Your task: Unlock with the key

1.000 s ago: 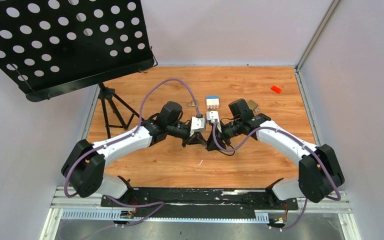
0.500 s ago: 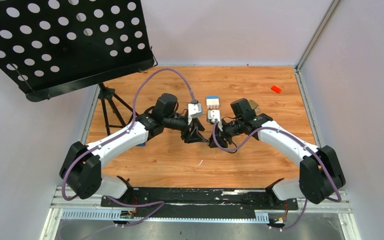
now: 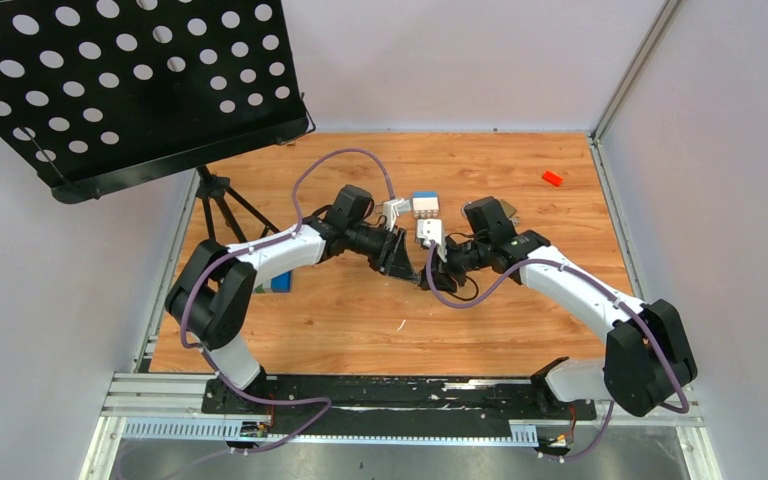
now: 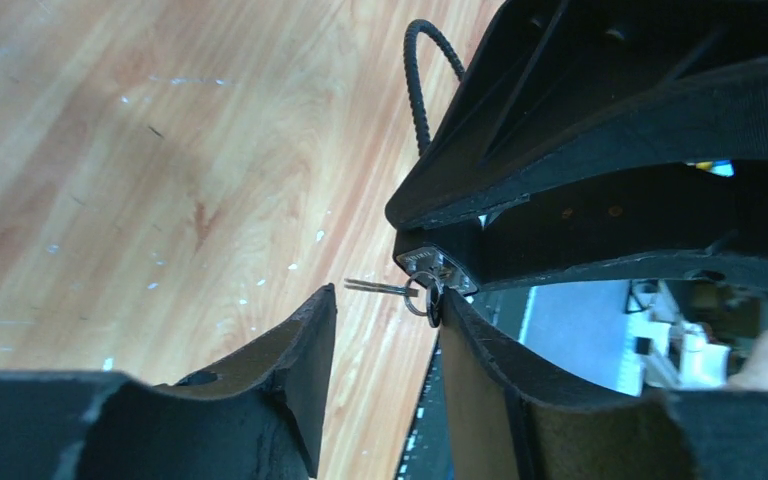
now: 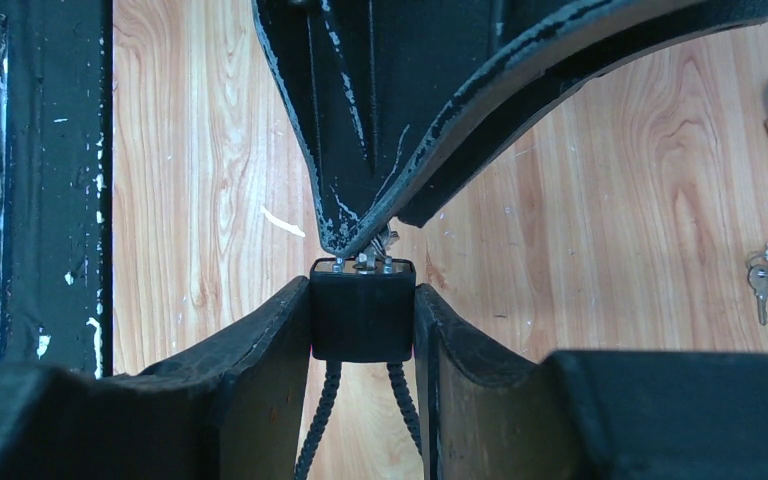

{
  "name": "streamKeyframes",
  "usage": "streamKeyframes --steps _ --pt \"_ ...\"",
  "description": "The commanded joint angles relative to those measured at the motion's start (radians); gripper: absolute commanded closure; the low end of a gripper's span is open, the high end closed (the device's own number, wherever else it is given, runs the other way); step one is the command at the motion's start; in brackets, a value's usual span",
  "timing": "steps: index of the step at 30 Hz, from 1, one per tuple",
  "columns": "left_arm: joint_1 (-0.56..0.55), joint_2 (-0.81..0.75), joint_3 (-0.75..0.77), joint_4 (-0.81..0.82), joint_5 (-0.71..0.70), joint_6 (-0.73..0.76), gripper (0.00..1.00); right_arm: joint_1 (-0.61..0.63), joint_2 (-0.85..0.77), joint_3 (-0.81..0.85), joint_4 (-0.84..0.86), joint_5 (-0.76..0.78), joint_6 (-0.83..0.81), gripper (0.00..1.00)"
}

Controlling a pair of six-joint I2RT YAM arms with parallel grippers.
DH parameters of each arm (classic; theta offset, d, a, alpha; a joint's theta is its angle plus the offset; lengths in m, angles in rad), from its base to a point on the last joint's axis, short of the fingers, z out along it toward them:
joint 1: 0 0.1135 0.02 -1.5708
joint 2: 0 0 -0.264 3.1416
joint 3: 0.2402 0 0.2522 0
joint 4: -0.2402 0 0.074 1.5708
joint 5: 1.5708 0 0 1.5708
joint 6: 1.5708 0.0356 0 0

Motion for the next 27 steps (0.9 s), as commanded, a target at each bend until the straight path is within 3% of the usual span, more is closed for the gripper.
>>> streamKeyframes --steps 1,20,27 --pt "0.004 0.006 0.032 0.050 0.054 -0.126 0.53 0.000 -0.031 -0.005 0.046 -0.003 -0.015 1.00" --pt "0.004 0.028 0.008 0.096 0.102 -0.166 0.99 0.001 -0.024 -0.011 0.062 0.031 -0.017 1.00" --pt "0.004 0.054 -0.055 0.292 0.121 -0.396 1.00 0.066 -0.074 -0.059 0.154 0.190 -0.026 1.00"
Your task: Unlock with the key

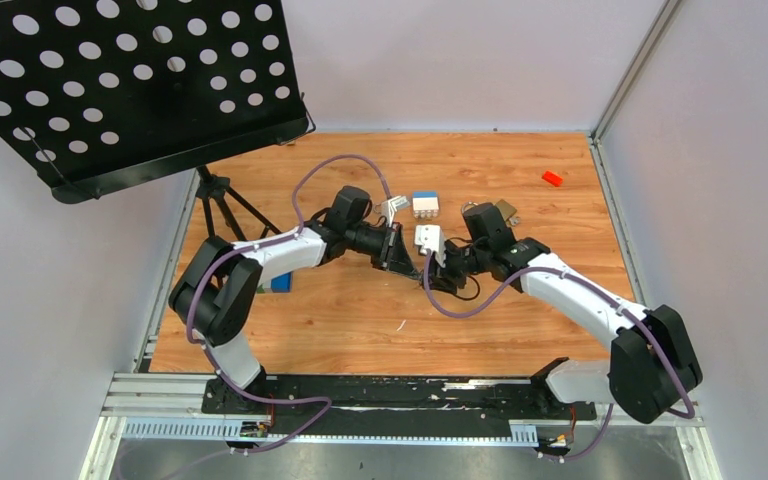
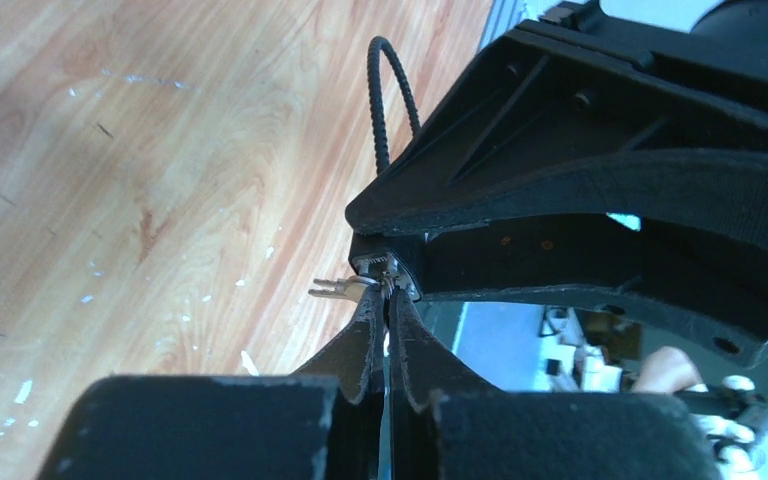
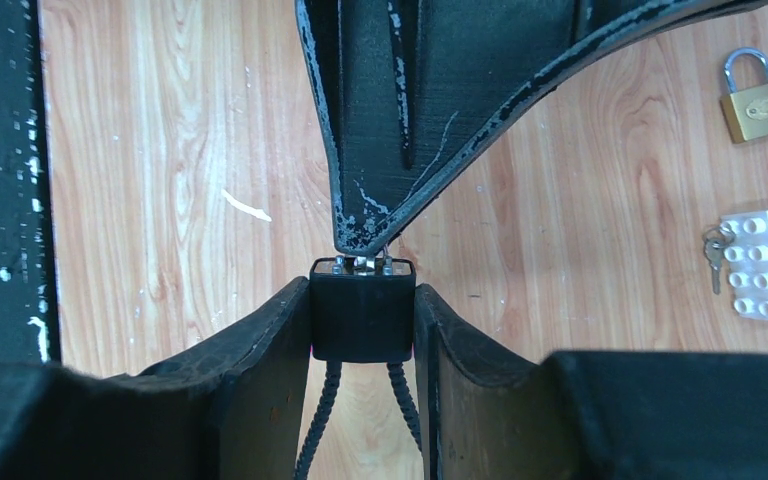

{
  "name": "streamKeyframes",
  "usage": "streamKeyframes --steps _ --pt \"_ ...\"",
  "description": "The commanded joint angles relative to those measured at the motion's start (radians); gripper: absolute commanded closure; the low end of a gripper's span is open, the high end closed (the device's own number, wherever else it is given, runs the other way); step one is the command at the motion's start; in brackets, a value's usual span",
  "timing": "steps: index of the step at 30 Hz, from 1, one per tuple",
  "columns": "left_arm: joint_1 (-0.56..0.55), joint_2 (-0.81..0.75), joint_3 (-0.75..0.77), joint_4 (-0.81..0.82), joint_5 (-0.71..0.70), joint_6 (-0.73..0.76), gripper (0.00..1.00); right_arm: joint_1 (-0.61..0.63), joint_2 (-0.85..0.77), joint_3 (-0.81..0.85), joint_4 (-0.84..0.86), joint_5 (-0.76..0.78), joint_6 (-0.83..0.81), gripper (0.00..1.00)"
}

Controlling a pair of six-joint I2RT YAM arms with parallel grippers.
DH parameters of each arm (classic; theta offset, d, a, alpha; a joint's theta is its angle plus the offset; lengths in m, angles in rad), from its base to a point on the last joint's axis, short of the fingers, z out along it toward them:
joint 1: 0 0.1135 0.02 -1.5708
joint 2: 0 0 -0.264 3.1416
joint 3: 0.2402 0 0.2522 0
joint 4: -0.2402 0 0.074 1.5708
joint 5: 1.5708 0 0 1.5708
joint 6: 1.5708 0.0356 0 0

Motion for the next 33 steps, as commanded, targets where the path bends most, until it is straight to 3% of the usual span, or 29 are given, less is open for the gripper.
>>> streamKeyframes --steps 1,8,23,33 --pt "-0.001 0.025 -0.034 0.181 0.055 -0.198 1.00 0.051 -0.058 -0.028 0.124 0.122 -0.022 1.00" --pt "-0.005 0.097 -0.055 0.314 0.071 -0.338 1.00 0.065 -0.079 -0.037 0.168 0.158 -0.003 1.00" --pt "-0.078 0.148 -0.008 0.304 0.075 -0.317 1.00 0.109 -0.080 -0.031 0.200 0.171 0.005 1.00" --pt "-0.093 0.196 -0.012 0.413 0.099 -0.443 1.00 0.216 -0.079 -0.046 0.260 0.425 -0.034 1.00"
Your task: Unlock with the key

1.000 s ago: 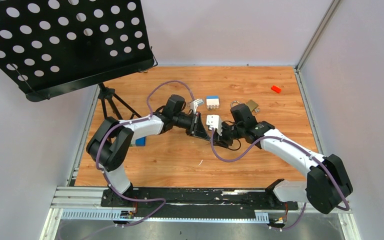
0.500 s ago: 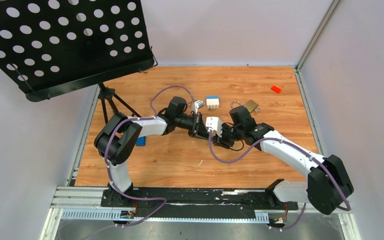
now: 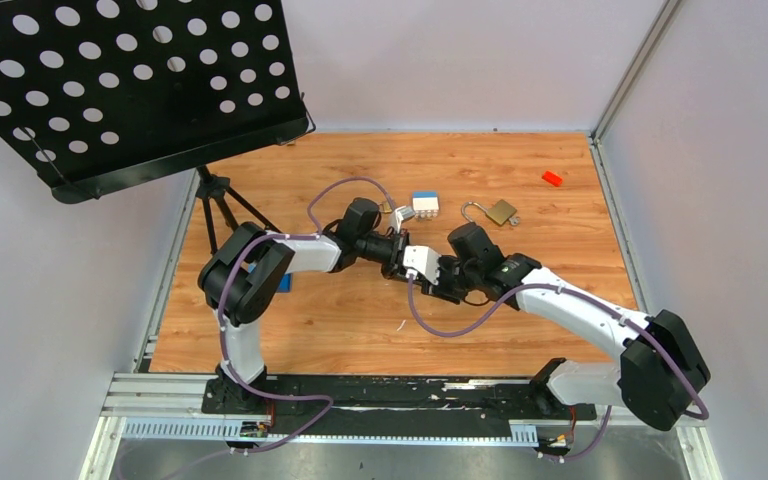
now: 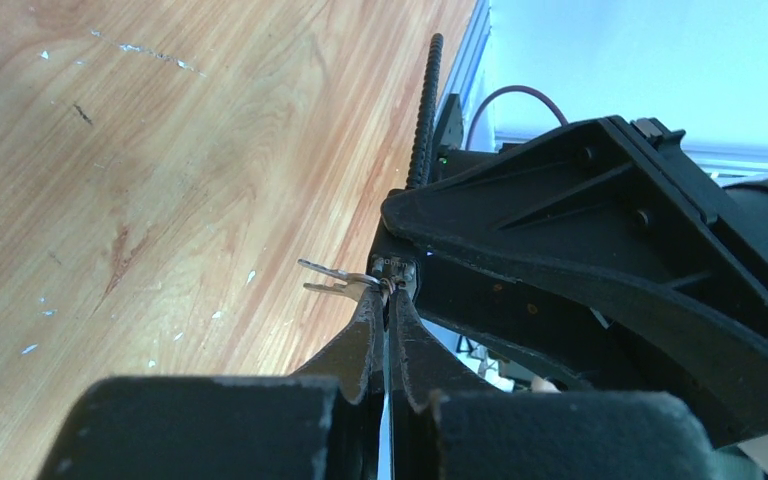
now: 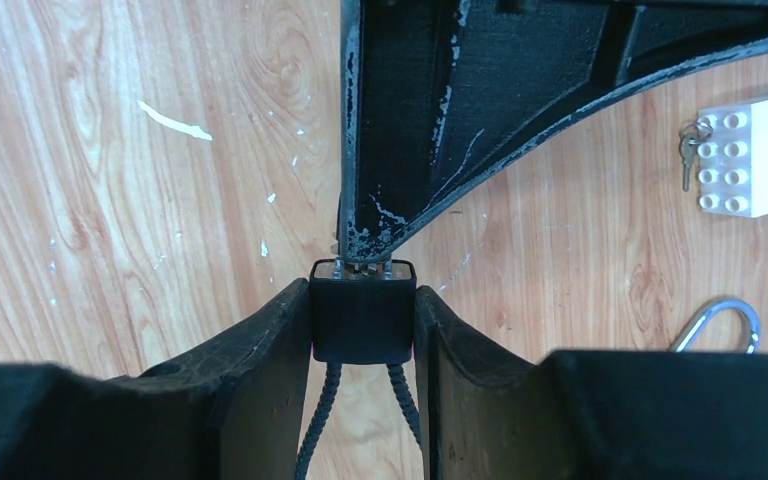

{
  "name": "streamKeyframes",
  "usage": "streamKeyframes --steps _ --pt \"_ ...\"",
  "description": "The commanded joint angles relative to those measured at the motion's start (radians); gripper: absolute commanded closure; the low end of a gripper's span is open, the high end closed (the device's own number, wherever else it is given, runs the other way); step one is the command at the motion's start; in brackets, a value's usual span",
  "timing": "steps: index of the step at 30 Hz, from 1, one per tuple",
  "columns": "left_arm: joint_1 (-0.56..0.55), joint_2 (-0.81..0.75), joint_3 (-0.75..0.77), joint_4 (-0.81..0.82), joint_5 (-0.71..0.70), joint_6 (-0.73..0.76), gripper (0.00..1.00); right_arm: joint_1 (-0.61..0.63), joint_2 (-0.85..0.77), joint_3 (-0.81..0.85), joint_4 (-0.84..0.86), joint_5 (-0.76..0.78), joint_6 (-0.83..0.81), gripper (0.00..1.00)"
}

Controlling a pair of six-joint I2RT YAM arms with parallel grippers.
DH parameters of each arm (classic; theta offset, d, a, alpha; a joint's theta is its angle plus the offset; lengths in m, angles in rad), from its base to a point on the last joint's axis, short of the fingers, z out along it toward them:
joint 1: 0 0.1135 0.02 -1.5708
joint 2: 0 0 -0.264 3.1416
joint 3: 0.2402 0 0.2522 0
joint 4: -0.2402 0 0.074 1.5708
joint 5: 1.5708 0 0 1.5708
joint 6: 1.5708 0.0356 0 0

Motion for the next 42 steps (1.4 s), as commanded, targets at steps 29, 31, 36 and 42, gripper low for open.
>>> streamKeyframes --steps 29,31,36,42 --pt "-0.102 0.110 0.031 0.384 0.071 -0.310 1.00 0.103 -0.047 0.015 0.278 0.069 -0.132 1.00" --pt "-0.101 0.119 0.032 0.431 0.068 -0.342 1.00 0.106 -0.043 0.016 0.276 0.058 -0.114 1.00" --pt "-0.100 0.092 0.060 0.298 0.053 -0.184 1.00 0.094 -0.037 0.024 0.238 -0.016 -0.105 1.00" --pt "-0.099 -0.007 0.122 -0.079 -0.028 0.249 1.00 -0.005 -0.041 0.062 0.163 -0.204 -0.057 1.00"
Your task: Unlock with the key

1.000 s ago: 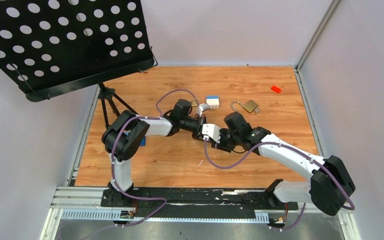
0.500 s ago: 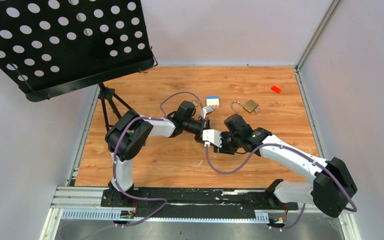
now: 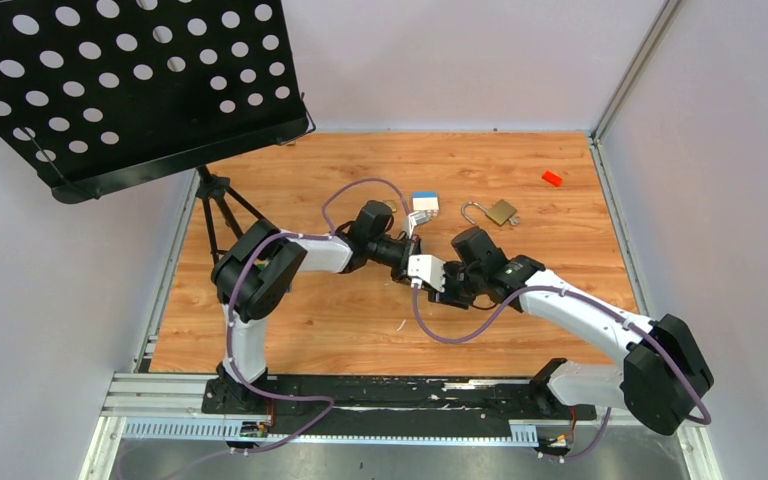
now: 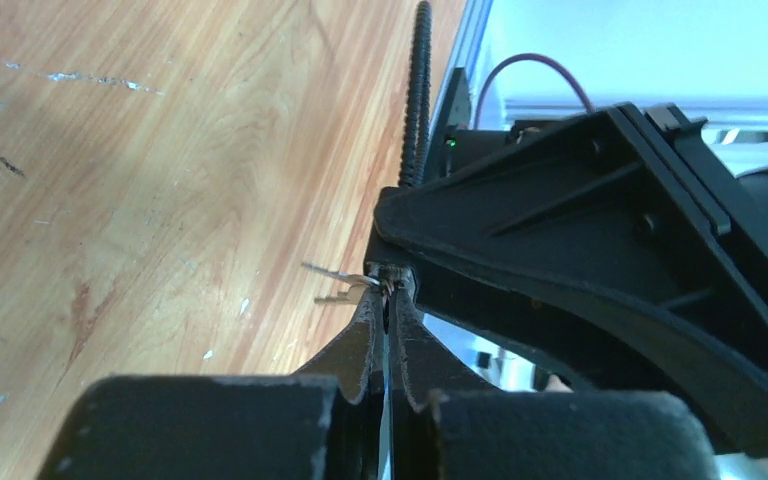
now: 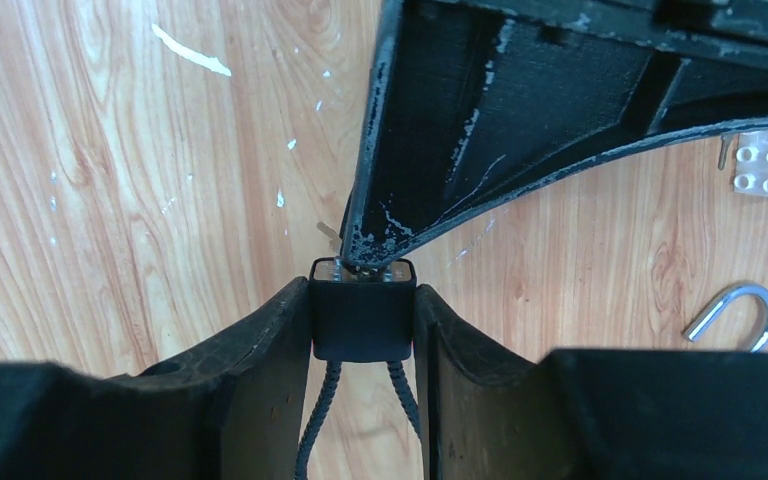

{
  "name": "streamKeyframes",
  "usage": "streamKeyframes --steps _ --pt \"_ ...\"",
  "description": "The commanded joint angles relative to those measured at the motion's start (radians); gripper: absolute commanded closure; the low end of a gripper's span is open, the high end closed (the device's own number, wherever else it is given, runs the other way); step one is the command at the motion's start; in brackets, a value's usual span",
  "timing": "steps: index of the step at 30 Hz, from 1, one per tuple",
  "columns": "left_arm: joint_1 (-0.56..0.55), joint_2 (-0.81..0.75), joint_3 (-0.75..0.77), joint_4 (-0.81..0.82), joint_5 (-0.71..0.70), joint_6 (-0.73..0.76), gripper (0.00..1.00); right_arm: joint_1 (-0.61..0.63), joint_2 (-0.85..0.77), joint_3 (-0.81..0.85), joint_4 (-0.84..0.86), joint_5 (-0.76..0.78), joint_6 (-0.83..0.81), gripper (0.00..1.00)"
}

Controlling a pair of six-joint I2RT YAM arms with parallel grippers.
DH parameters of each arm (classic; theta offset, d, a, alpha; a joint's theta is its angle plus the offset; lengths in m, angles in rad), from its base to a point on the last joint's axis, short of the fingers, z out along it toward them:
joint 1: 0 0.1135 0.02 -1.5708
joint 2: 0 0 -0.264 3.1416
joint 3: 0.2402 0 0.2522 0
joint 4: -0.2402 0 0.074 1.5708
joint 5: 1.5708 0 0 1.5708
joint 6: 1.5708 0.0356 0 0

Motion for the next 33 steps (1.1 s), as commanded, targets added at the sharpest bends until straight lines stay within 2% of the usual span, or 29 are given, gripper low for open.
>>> streamKeyframes --steps 1,7,14,24,33 --pt "-0.048 -0.123 0.077 -0.169 -0.075 0.308 1.00 -0.046 -0.020 0.090 0.238 -0.307 0.039 1.00" --pt "-0.049 -0.180 0.073 -0.237 -0.105 0.504 1.00 -0.111 -0.010 0.113 0.186 -0.483 0.060 1.00" --pt "-0.054 -0.256 0.059 -0.325 -0.120 0.764 1.00 -0.148 0.048 0.144 0.129 -0.597 0.071 1.00" --pt "-0.097 -0.414 -0.012 -0.436 -0.184 1.140 1.00 -0.166 0.120 0.177 0.084 -0.672 0.079 1.00" --pt "-0.152 -0.497 -0.051 -0.528 -0.284 1.438 1.00 -0.184 0.194 0.212 0.027 -0.740 0.075 1.00"
